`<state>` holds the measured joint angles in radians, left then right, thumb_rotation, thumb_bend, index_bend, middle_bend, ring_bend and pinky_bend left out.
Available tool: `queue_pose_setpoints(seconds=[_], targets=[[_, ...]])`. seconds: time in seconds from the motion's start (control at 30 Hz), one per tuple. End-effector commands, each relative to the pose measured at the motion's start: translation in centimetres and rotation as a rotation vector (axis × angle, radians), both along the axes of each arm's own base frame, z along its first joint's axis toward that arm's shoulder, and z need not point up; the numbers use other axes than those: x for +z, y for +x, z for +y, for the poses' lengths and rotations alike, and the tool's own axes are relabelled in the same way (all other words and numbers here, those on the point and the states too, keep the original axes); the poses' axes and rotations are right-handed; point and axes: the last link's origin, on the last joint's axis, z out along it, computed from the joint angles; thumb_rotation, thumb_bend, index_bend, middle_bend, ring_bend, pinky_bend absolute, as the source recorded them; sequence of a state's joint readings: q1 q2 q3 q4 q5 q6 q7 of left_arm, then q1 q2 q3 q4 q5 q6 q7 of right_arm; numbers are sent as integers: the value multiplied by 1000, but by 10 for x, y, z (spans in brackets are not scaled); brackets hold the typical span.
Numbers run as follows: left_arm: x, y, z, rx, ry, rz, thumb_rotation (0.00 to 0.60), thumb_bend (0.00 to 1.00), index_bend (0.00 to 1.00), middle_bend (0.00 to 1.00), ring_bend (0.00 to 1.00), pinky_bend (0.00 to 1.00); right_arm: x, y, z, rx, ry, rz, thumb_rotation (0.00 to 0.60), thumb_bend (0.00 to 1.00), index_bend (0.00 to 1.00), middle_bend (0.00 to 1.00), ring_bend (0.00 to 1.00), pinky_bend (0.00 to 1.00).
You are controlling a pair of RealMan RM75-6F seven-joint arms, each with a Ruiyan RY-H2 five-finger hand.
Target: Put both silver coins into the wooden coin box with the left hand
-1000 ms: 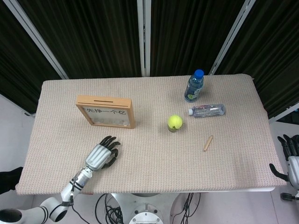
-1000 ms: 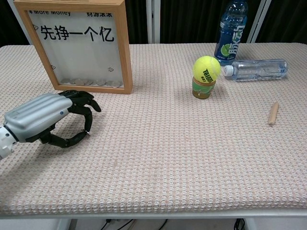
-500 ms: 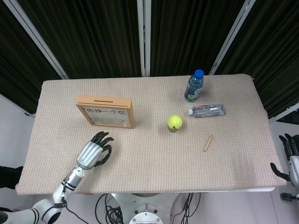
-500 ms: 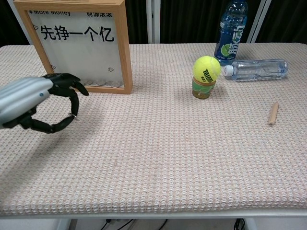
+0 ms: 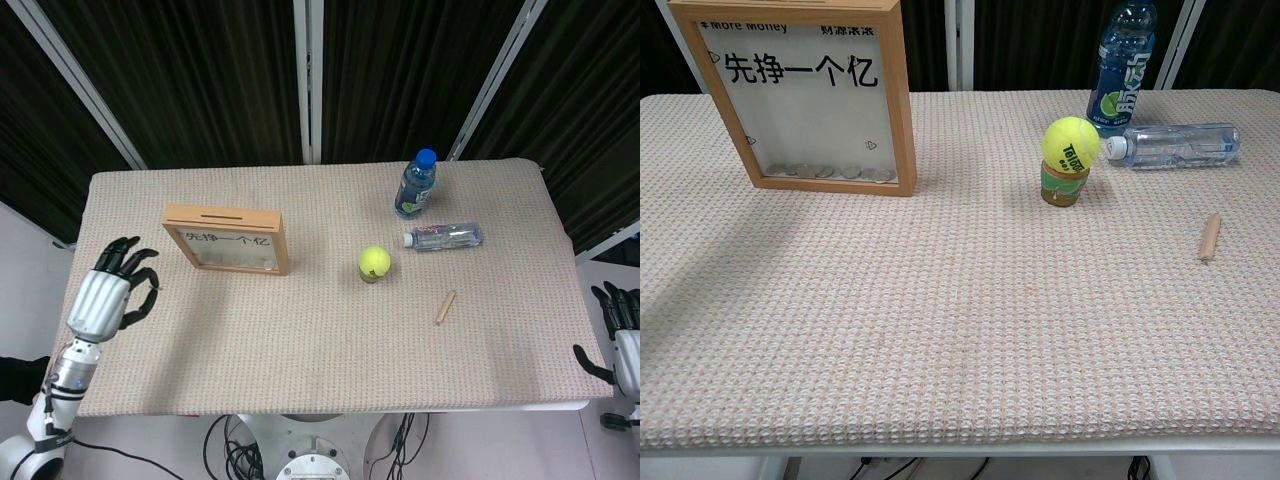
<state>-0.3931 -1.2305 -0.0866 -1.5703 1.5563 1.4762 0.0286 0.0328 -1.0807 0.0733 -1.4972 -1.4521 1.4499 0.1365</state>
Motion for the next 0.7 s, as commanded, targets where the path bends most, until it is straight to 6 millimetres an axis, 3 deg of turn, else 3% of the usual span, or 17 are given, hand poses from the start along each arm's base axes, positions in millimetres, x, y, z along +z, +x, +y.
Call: queue_pose_setpoints(seconds=[0.03,0.17,0.3,0.43,0.7], targets=[[38,19,15,7,65,-12,600,443,611,258,92,137,-2,2,-2,3,5,0,600,234,0,0,0,0],[57,47,38,-4,63,6,600,443,612,263,92,137,-6,4,-3,6,16,5,600,234,0,0,0,0],[59,69,63,7,23,25,600,444,616,265,93,137,-7,5,-4,7,16,3,600,233,0,0,0,0],[46,93,83,5,-47,34,600,445,618,266,94,138,-8,4,-3,2,16,2,600,234,0,0,0,0],[16,117,113,47,-143,51,600,446,618,270,105,153,-3,0,-1,-9,5,2,600,234,0,0,0,0]])
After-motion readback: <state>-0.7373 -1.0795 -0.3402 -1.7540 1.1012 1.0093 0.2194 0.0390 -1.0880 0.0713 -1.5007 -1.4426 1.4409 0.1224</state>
